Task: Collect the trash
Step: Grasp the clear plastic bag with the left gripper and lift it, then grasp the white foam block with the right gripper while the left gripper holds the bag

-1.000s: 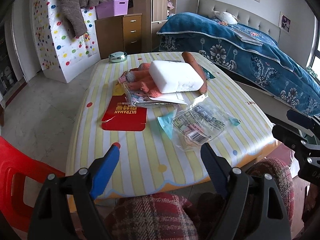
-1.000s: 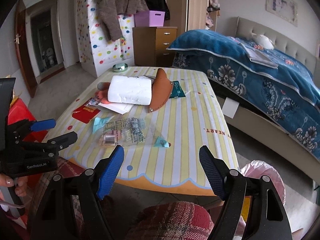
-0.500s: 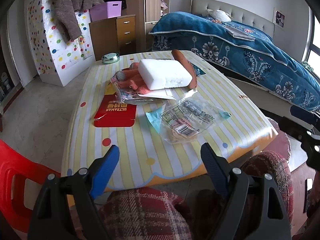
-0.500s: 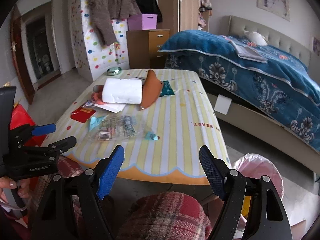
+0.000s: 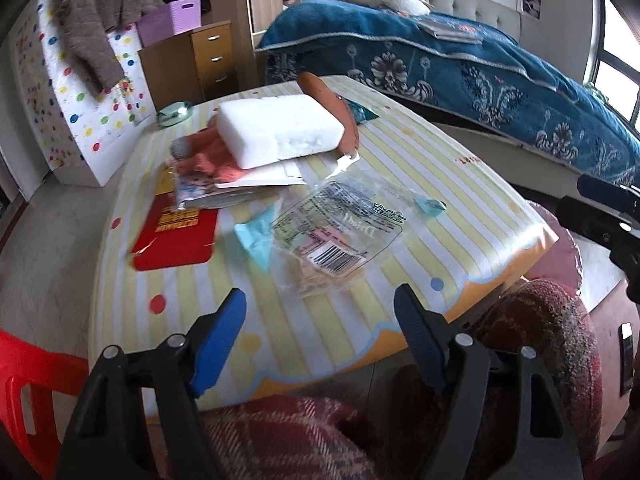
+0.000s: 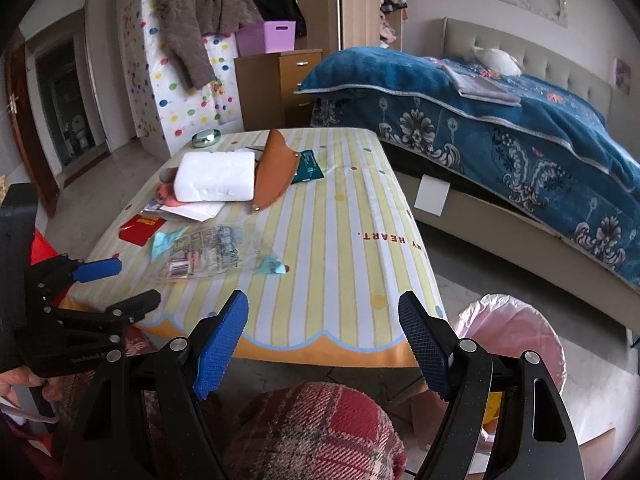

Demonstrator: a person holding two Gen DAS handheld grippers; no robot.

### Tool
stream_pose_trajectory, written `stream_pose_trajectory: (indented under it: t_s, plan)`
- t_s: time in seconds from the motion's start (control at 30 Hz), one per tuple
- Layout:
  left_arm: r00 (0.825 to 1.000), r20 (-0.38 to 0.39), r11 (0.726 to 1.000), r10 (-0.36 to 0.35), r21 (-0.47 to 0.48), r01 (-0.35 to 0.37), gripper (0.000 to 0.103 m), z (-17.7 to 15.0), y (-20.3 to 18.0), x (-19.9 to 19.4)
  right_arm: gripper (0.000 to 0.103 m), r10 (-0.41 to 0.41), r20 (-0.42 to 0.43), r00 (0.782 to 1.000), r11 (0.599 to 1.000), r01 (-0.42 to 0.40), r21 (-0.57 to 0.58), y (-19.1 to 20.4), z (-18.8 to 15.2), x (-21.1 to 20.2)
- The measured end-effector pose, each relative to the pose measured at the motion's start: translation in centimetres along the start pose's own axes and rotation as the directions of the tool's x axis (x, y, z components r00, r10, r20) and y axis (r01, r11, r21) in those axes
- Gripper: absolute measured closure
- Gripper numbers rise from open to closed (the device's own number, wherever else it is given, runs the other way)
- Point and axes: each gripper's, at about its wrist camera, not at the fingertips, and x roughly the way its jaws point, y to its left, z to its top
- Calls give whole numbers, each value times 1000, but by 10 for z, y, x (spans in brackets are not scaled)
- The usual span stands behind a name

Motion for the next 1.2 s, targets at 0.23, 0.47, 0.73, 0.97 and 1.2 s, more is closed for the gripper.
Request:
stream_pose_trajectory:
  t_s: [0.23, 0.47, 0.73, 0.97, 1.2]
  plan:
    - [998, -58, 999, -21, 31, 23, 41, 11, -2, 28, 26, -10, -17, 1000, 1000, 10, 1, -5, 5, 14]
    - [998, -54, 996, -42, 72, 46, 68, 21, -4, 33, 26, -4, -33, 999, 1000, 5, 18, -10, 9, 24]
    - [993, -19, 990, -115, 78, 116, 98, 30, -10, 24, 26, -3, -27, 1000, 1000, 4, 25, -12, 11, 23]
    - [983, 109, 988, -147, 70, 140, 103, 39, -11, -17, 26, 3, -9, 1000, 1000, -2, 26, -10, 12, 13]
    - [975, 205, 994, -89, 81, 73, 103, 46, -2, -53, 25, 32, 19, 999, 999, -32, 2, 3, 20, 6]
